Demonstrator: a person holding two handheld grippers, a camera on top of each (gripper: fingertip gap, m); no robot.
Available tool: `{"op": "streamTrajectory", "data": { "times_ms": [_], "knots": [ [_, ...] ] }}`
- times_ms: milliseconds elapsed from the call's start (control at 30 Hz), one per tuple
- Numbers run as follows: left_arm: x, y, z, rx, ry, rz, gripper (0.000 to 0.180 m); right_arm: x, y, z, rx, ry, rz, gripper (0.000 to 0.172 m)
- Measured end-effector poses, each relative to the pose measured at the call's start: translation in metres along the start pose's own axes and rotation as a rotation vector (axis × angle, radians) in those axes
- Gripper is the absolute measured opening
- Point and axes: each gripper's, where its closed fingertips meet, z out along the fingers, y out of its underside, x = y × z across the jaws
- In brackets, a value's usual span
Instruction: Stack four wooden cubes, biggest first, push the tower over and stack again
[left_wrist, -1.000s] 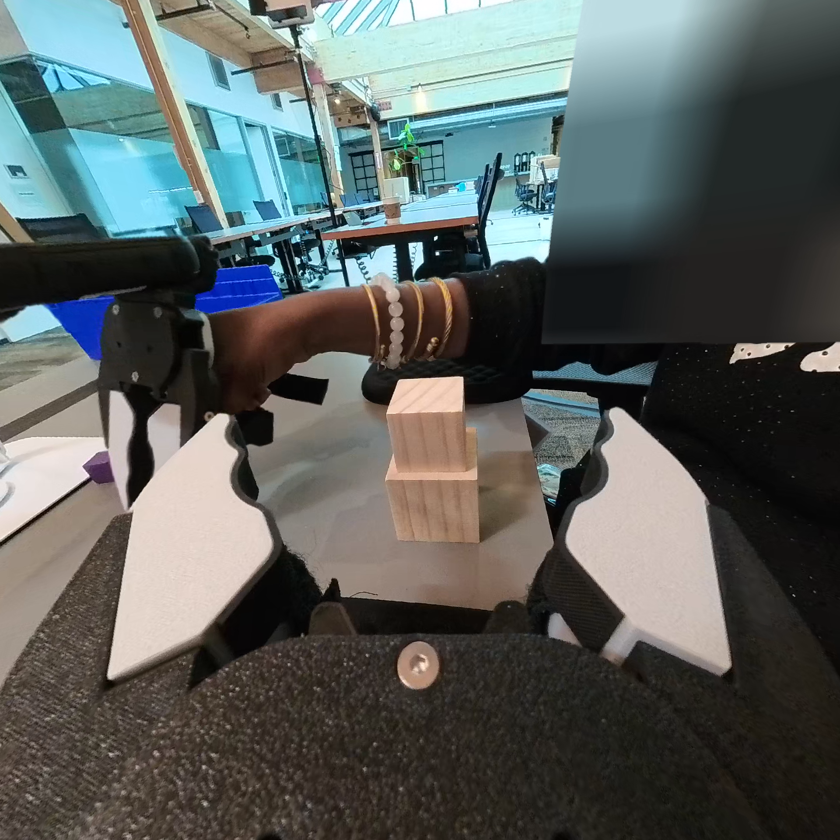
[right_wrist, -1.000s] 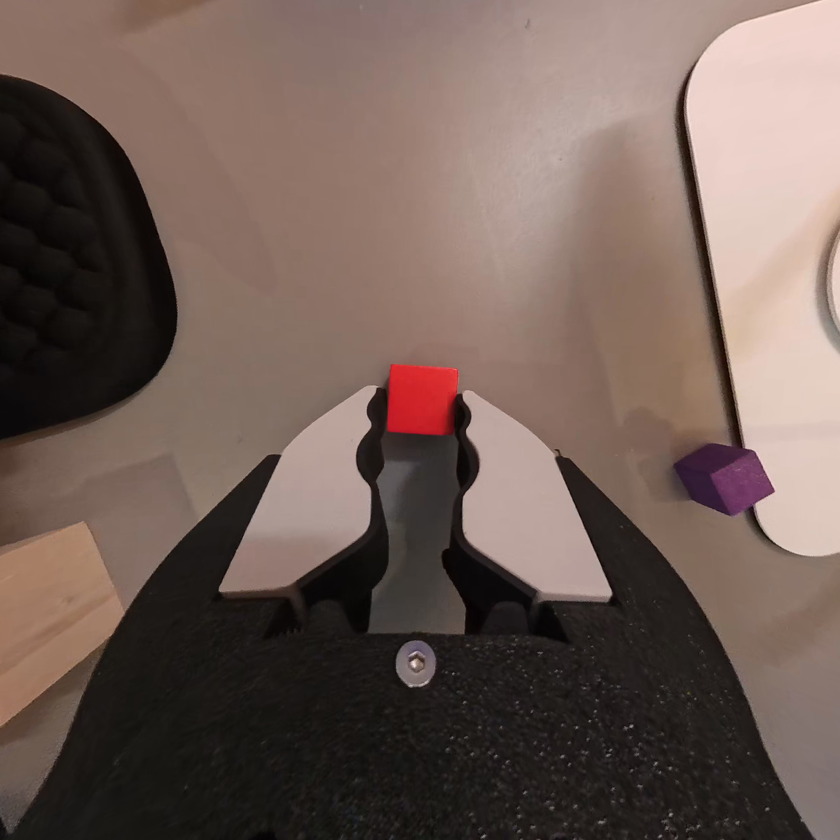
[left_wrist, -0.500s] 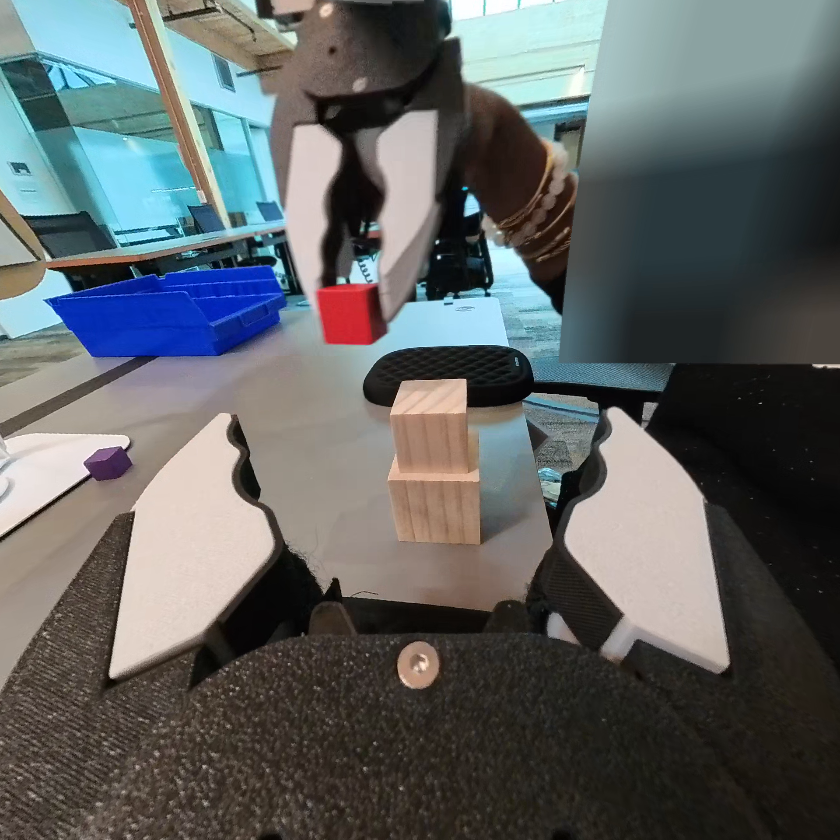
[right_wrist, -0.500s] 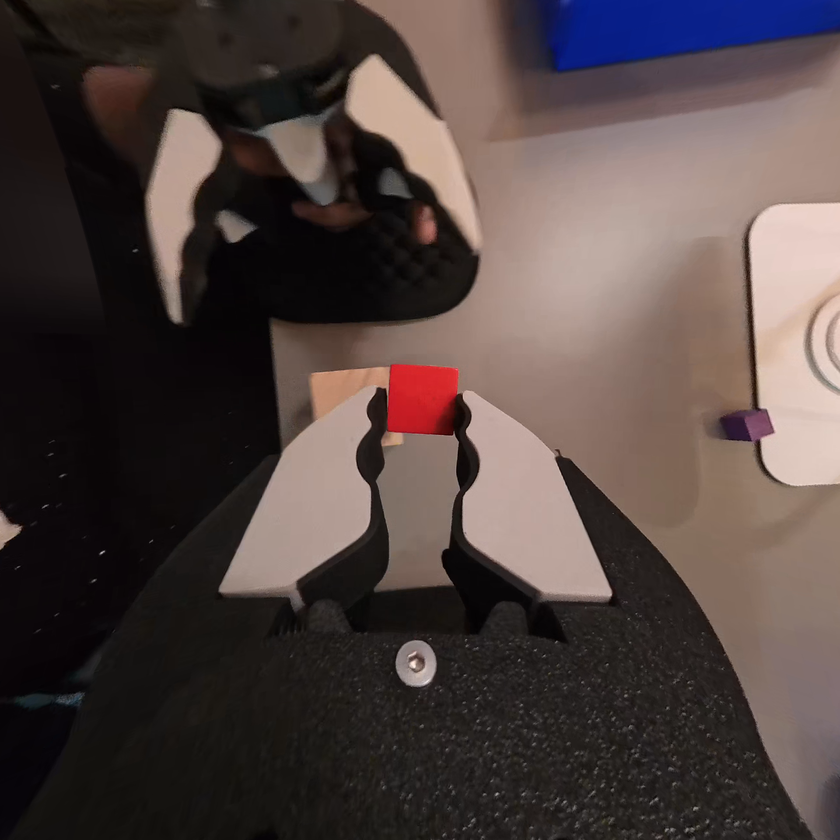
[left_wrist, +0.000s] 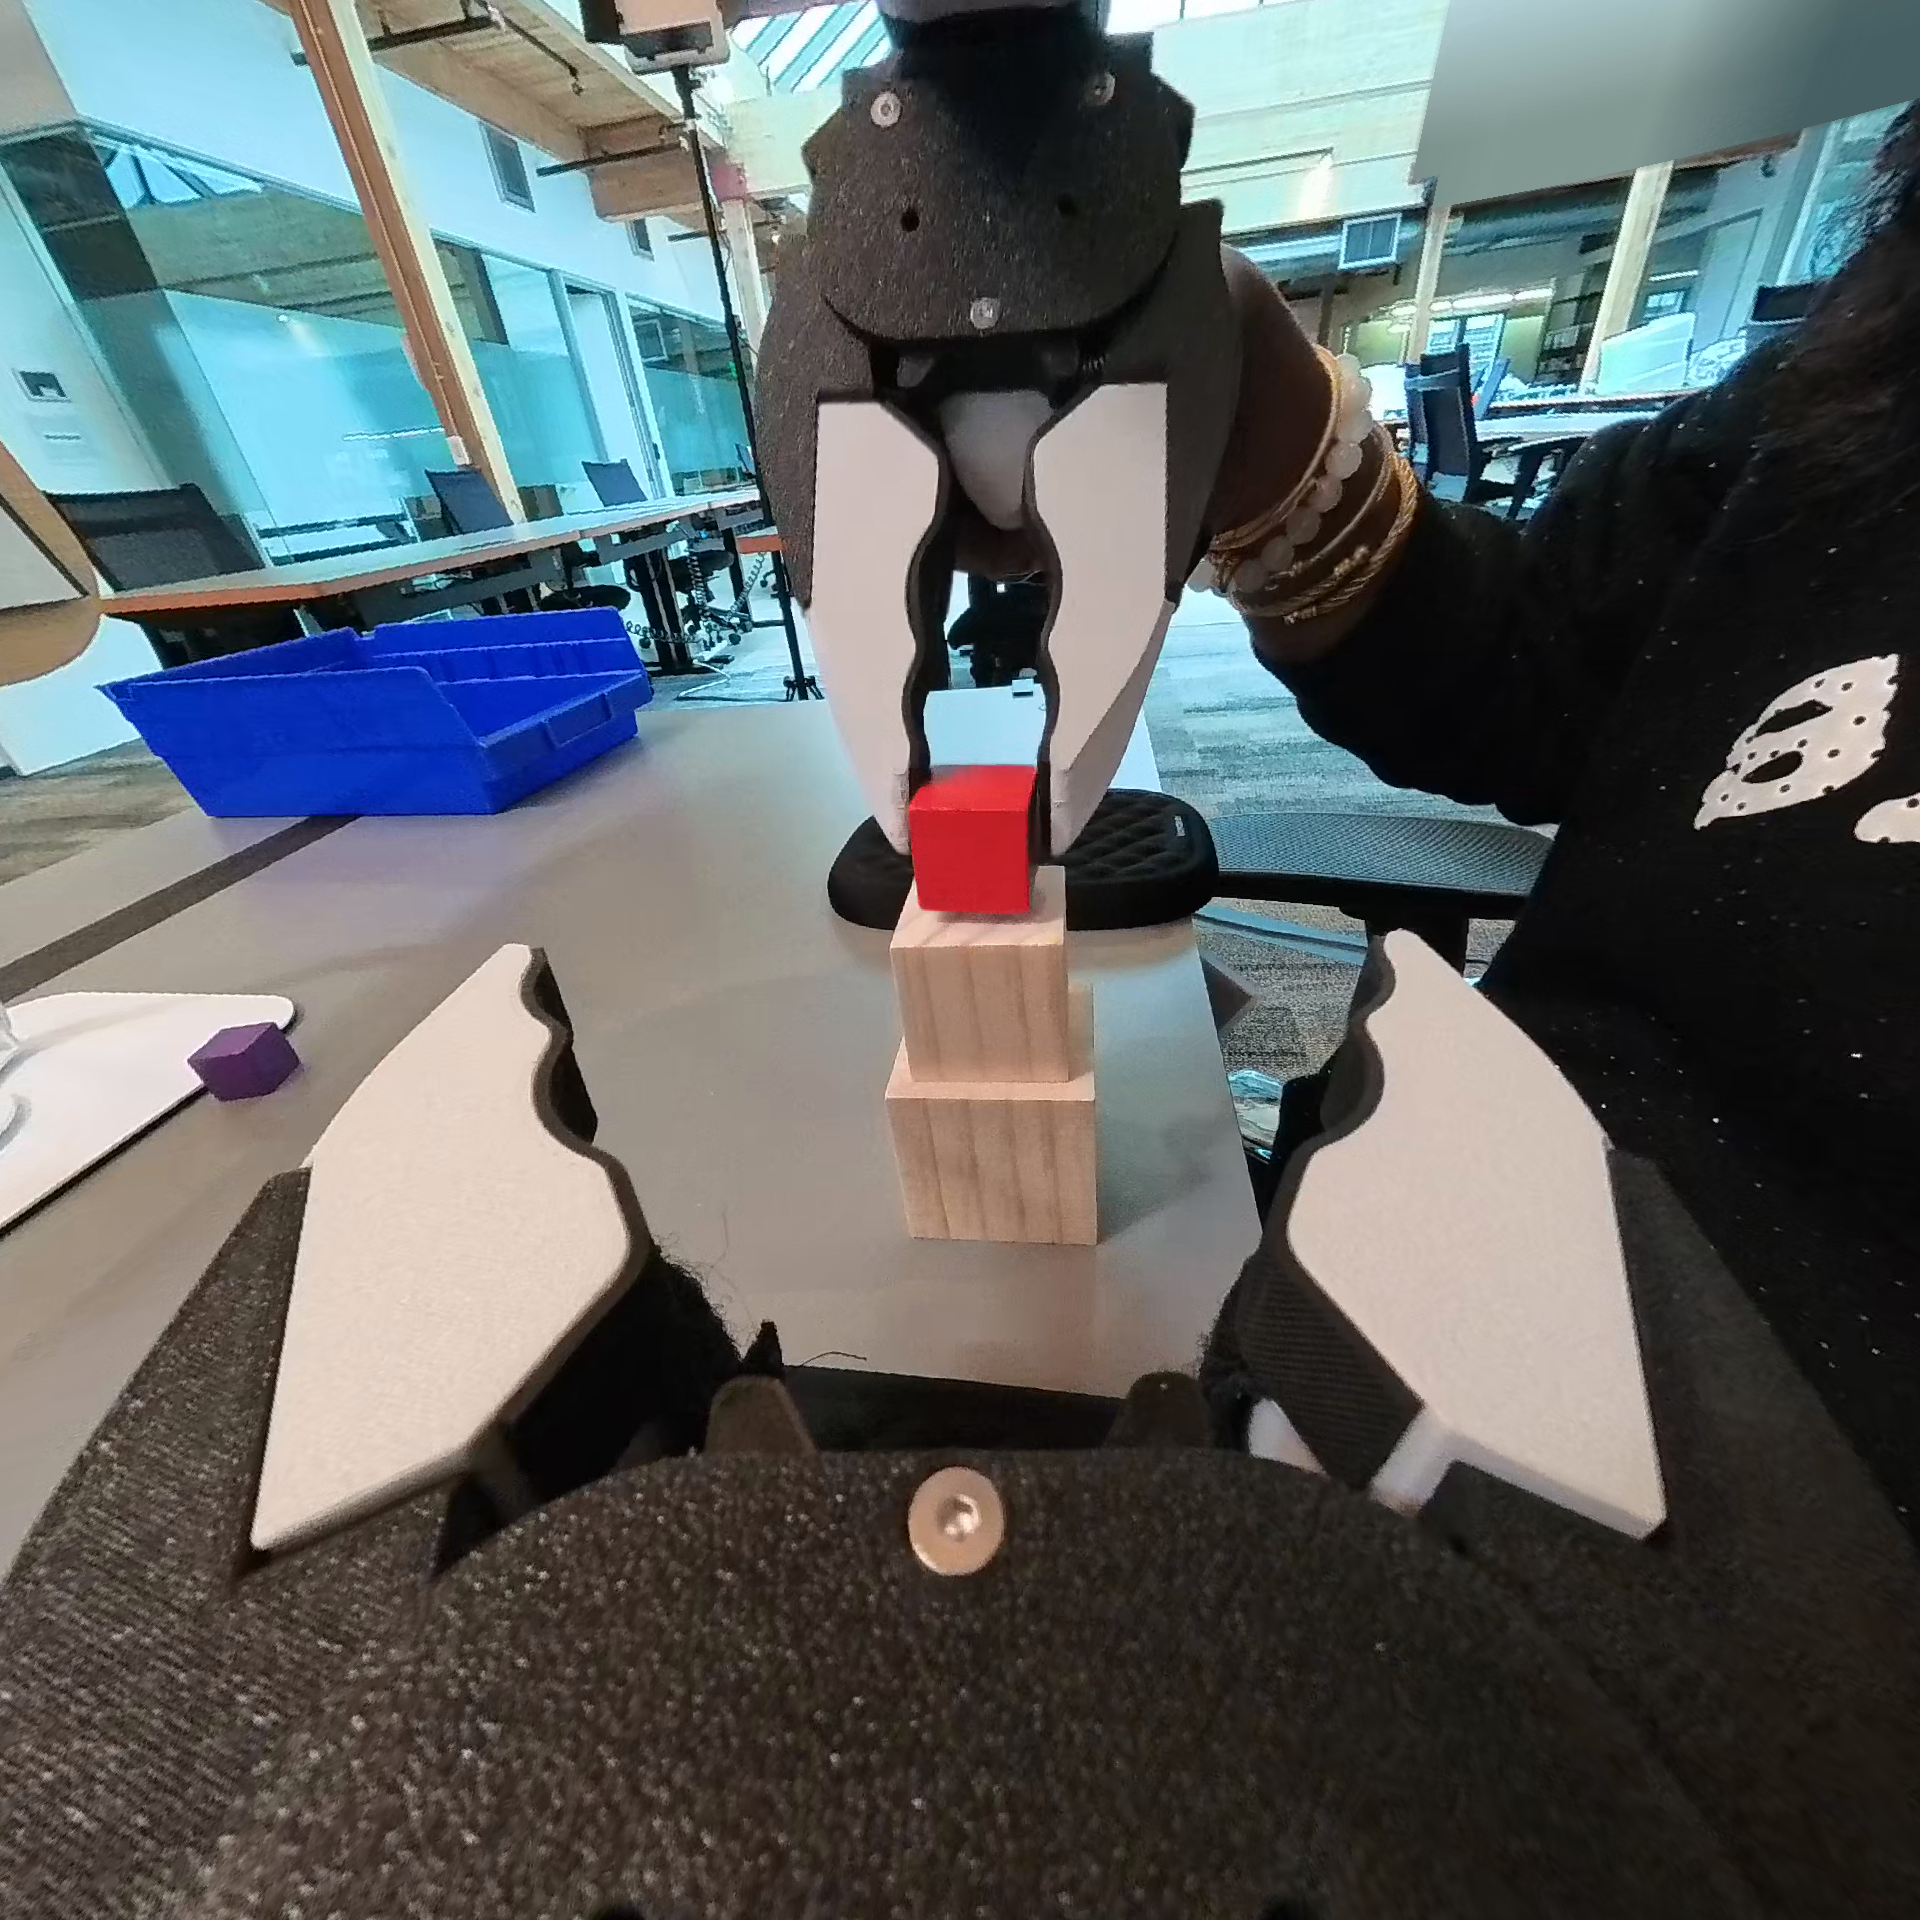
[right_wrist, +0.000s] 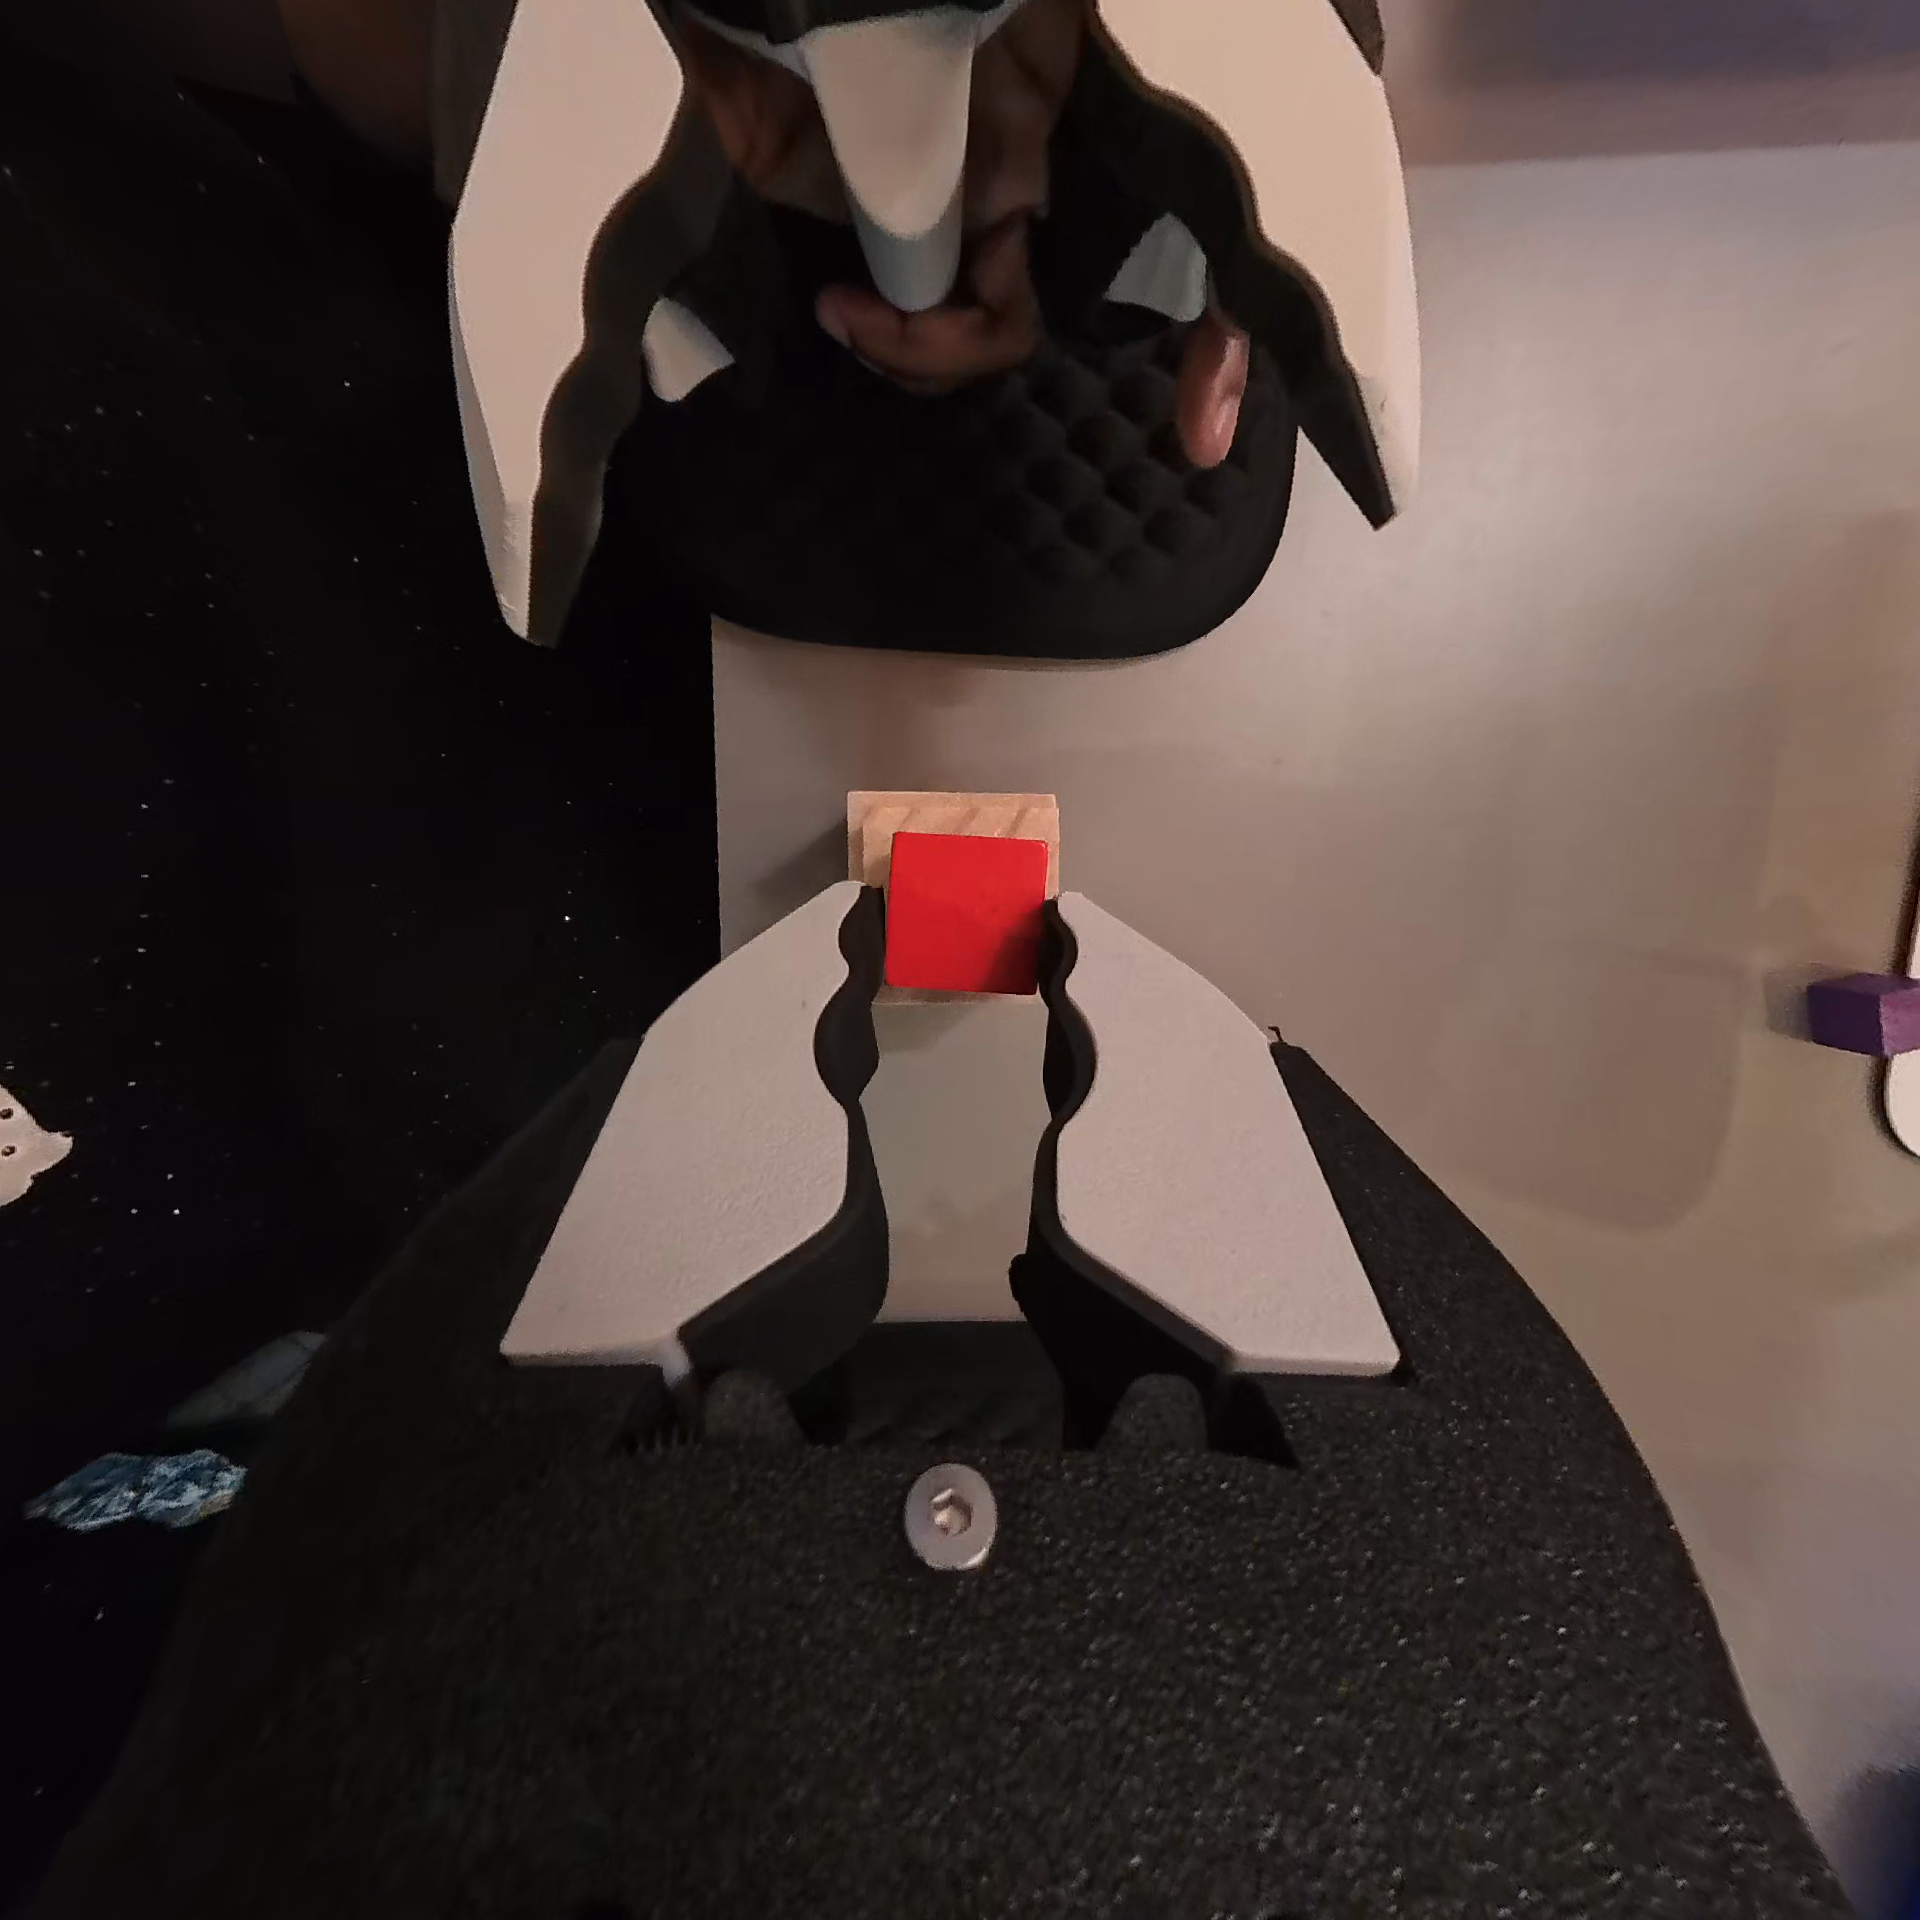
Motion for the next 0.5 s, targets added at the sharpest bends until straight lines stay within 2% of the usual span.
{"op": "streamTrajectory", "data": {
  "times_ms": [500],
  "knots": [
    [0.0001, -0.0008, -0.0006, 0.007, -0.001, 0.003, 0.136, -0.0001, 0.0011, 0.0043, 0.008, -0.029, -0.027, 0.030]
  ]
}}
